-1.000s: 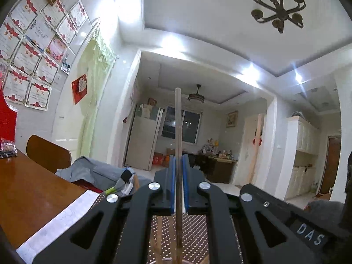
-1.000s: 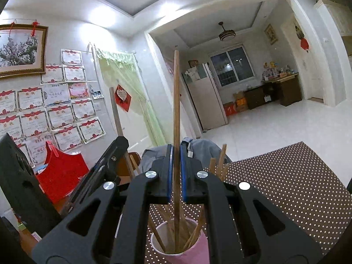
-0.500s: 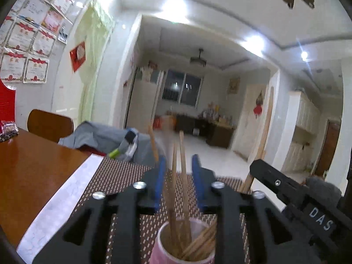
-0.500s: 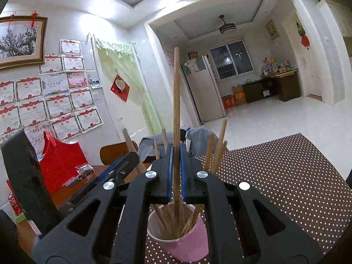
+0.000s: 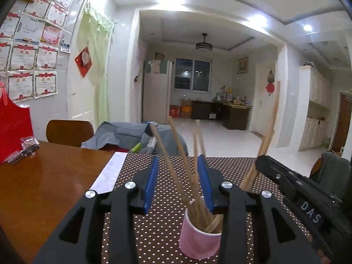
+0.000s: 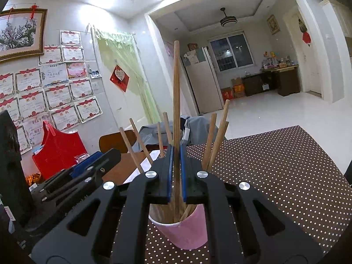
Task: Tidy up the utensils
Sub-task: 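Open both tools to release the sticks into the pink cup, then lower both tools to the remaining sticks and position fingers around them, then close the left tool on a stick while the right tool grasps another, then lift both sticks and lower them into the pink cup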
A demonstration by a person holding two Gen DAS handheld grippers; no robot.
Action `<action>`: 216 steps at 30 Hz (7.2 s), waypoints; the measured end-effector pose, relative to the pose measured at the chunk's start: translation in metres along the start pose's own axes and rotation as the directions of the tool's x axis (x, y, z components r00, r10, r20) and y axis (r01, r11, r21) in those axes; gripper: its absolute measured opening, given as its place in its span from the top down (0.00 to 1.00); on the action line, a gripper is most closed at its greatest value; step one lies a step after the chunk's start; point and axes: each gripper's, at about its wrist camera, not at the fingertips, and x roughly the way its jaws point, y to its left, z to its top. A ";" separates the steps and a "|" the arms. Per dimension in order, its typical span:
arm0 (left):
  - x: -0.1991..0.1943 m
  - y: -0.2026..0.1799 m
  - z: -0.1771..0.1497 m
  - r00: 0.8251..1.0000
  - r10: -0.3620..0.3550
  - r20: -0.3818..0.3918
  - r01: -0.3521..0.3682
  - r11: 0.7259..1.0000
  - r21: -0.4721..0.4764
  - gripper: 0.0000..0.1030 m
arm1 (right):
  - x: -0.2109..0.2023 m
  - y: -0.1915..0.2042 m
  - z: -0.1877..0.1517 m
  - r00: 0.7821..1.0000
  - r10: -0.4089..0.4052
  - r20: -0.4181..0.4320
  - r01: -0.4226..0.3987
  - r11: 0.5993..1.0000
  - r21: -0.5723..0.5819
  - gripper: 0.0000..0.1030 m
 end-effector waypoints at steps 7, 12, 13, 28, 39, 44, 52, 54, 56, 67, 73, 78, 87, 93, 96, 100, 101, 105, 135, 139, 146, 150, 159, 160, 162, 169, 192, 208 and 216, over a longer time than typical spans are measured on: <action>0.002 0.005 0.003 0.999 0.032 -0.022 -0.032 0.999 -0.005 0.64 | 0.007 0.006 -0.005 0.999 0.001 -0.035 -0.002 1.000 -0.027 0.93; 0.000 0.005 0.006 0.998 0.053 -0.027 -0.053 0.999 0.004 0.61 | 0.017 0.010 -0.005 0.994 0.027 -0.107 -0.029 0.999 -0.019 0.93; -0.001 0.005 0.007 0.998 0.052 -0.026 -0.052 0.999 0.002 0.61 | 0.017 0.011 -0.005 0.993 0.026 -0.111 -0.029 0.999 -0.019 0.93; -0.001 0.008 0.008 0.997 0.064 -0.044 -0.064 0.998 0.000 0.61 | 0.007 0.006 0.000 0.996 0.002 -0.085 -0.002 1.000 -0.006 0.57; -0.007 0.003 0.010 0.997 0.075 -0.032 -0.074 0.997 0.021 0.61 | -0.003 0.009 0.010 0.998 -0.046 -0.052 0.044 0.999 -0.029 0.56; -0.023 0.002 0.009 0.998 0.051 -0.026 -0.050 0.998 0.030 0.61 | -0.018 0.010 0.012 0.998 -0.051 -0.041 0.050 0.999 -0.022 0.56; -0.053 0.001 0.002 0.998 0.018 -0.060 -0.016 0.999 0.028 0.61 | -0.049 0.015 0.002 0.995 -0.068 -0.069 0.066 0.998 -0.024 0.56; -0.061 0.000 -0.002 0.997 0.010 -0.075 -0.007 0.999 0.037 0.61 | -0.059 0.016 -0.004 0.994 -0.075 -0.083 0.073 0.997 -0.028 0.56; -0.069 -0.002 -0.008 0.994 -0.008 -0.107 0.013 0.999 0.051 0.61 | -0.069 0.014 -0.011 0.991 -0.080 -0.106 0.079 0.997 -0.020 0.56; -0.076 -0.010 -0.070 0.888 -0.084 -0.452 0.115 0.993 0.041 0.61 | -0.102 0.000 -0.057 0.955 -0.130 -0.266 0.132 0.991 -0.012 0.52; -0.069 -0.017 -0.113 0.779 -0.125 -0.615 0.158 0.987 -0.001 0.61 | -0.107 -0.006 -0.093 0.912 -0.144 -0.383 0.151 0.988 -0.011 0.52; -0.071 -0.027 -0.139 0.714 -0.144 -0.686 0.195 0.981 -0.003 0.61 | -0.114 -0.012 -0.113 0.891 -0.136 -0.433 0.154 0.988 0.007 0.52; -0.072 -0.042 -0.168 0.679 -0.110 -0.726 0.215 0.975 0.052 0.61 | -0.124 -0.024 -0.130 0.875 -0.121 -0.468 0.158 0.987 0.039 0.50; -0.073 -0.043 -0.167 0.687 -0.103 -0.719 0.210 0.976 0.061 0.61 | -0.127 -0.029 -0.130 0.874 -0.116 -0.472 0.160 0.986 0.054 0.50; -0.063 -0.044 -0.164 0.693 -0.066 -0.718 0.182 0.980 0.085 0.50 | -0.128 -0.032 -0.129 0.874 -0.112 -0.472 0.161 0.985 0.064 0.50; -0.055 -0.042 -0.164 0.687 -0.073 -0.723 0.167 0.984 0.060 0.50 | -0.129 -0.036 -0.129 0.870 -0.108 -0.480 0.159 0.985 0.067 0.50; -0.053 -0.040 -0.164 0.686 -0.081 -0.723 0.166 0.985 0.048 0.50 | -0.129 -0.035 -0.130 0.869 -0.107 -0.483 0.158 0.985 0.067 0.50; -0.040 -0.040 -0.159 0.675 -0.077 -0.733 0.161 0.986 0.045 0.50 | -0.122 -0.036 -0.127 0.860 -0.100 -0.501 0.159 0.984 0.076 0.50; -0.053 0.013 -0.166 0.666 -0.174 -0.725 0.146 0.984 -0.102 0.95 | -0.050 0.008 -0.139 0.713 -0.165 -0.682 0.172 0.983 -0.058 0.60; -0.052 0.015 -0.166 0.663 -0.188 -0.725 0.147 0.982 -0.121 0.95 | -0.041 0.017 -0.139 0.695 -0.208 -0.688 0.184 0.977 -0.110 0.61; -0.058 0.016 -0.161 0.666 -0.204 -0.718 0.150 0.979 -0.139 0.95 | -0.021 0.020 -0.137 0.687 -0.178 -0.704 0.200 0.978 -0.053 0.61; -0.059 0.017 -0.160 0.668 -0.201 -0.716 0.145 0.979 -0.140 0.94 | -0.018 0.013 -0.137 0.678 -0.155 -0.718 0.198 0.980 -0.025 0.61; -0.060 0.022 -0.160 0.671 -0.183 -0.719 0.125 0.983 -0.134 0.84 | -0.004 0.042 -0.146 0.651 -0.261 -0.713 0.204 0.965 -0.167 0.54; -0.061 0.023 -0.159 0.671 -0.182 -0.719 0.123 0.983 -0.134 0.84 | -0.003 0.046 -0.149 0.652 -0.271 -0.709 0.203 0.962 -0.181 0.54; -0.062 0.025 -0.159 0.671 -0.184 -0.718 0.124 0.983 -0.135 0.84 | 0.000 0.047 -0.150 0.655 -0.267 -0.707 0.203 0.963 -0.176 0.54; -0.067 0.028 -0.154 0.675 -0.187 -0.714 0.132 0.982 -0.133 0.84 | -0.012 0.038 -0.153 0.641 -0.276 -0.716 0.192 0.961 -0.198 0.56; -0.034 -0.028 -0.156 0.632 -0.127 -0.765 0.176 0.984 -0.017 0.84 | -0.031 -0.007 -0.136 0.672 -0.165 -0.722 0.164 0.984 -0.073 0.89; -0.026 -0.037 -0.150 0.691 -0.098 -0.716 0.167 0.986 0.027 0.94 | -0.065 -0.023 -0.130 0.742 -0.067 -0.667 0.104 0.994 0.016 0.93; -0.058 -0.037 -0.106 0.822 -0.210 -0.529 0.227 0.973 -0.034 0.94 | -0.094 -0.016 -0.099 0.816 -0.018 -0.578 0.050 0.998 0.040 0.94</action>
